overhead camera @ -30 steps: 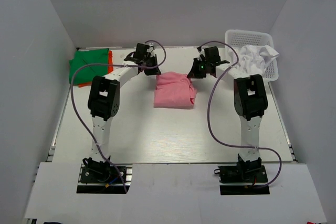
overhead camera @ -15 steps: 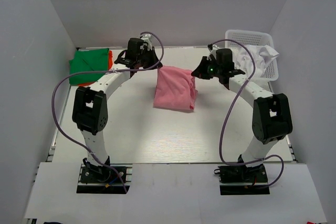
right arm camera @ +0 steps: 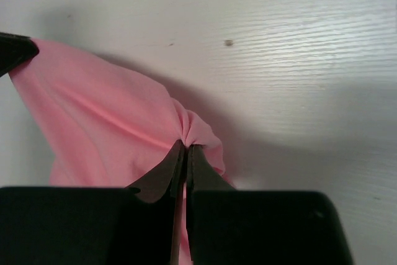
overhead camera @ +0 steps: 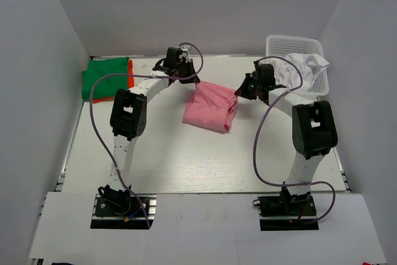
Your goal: Fold and stack the t-shirts
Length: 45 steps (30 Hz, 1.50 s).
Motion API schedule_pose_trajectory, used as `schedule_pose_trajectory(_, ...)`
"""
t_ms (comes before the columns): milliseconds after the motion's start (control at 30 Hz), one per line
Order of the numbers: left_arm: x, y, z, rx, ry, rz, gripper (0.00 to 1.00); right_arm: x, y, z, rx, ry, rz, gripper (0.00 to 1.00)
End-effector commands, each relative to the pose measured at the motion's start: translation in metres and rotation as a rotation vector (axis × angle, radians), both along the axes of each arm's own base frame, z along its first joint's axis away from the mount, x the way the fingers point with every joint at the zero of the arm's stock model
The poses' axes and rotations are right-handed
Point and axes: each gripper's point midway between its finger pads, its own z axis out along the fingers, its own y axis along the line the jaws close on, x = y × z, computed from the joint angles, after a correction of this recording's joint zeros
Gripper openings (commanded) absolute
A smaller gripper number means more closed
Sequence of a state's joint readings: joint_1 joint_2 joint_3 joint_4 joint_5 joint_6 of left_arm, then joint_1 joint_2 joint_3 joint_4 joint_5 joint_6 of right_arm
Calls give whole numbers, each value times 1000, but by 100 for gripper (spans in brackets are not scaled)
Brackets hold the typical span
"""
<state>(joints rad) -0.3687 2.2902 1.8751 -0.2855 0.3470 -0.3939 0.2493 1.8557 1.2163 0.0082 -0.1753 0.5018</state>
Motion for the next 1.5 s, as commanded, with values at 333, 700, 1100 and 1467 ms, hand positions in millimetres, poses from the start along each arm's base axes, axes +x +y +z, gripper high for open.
schedule_pose_trajectory(333, 24, -9, 18, -8, -40, -2, 100, 23, -27, -30, 12, 30, -140, 27)
schedule_pose_trajectory(700, -60, 13, 40, 10, -17, -71, 100, 1, 8, 53, -3, -147, 90, 90)
schedule_pose_trajectory(1100, -146, -52, 47, -160, -45, -307, 100, -35, 85, 43, 291, -71, 332, 90)
schedule_pose_trajectory(1467, -227, -26, -72, -32, 250, -317, 100, -13, 46, -66, 260, 142, 122, 90)
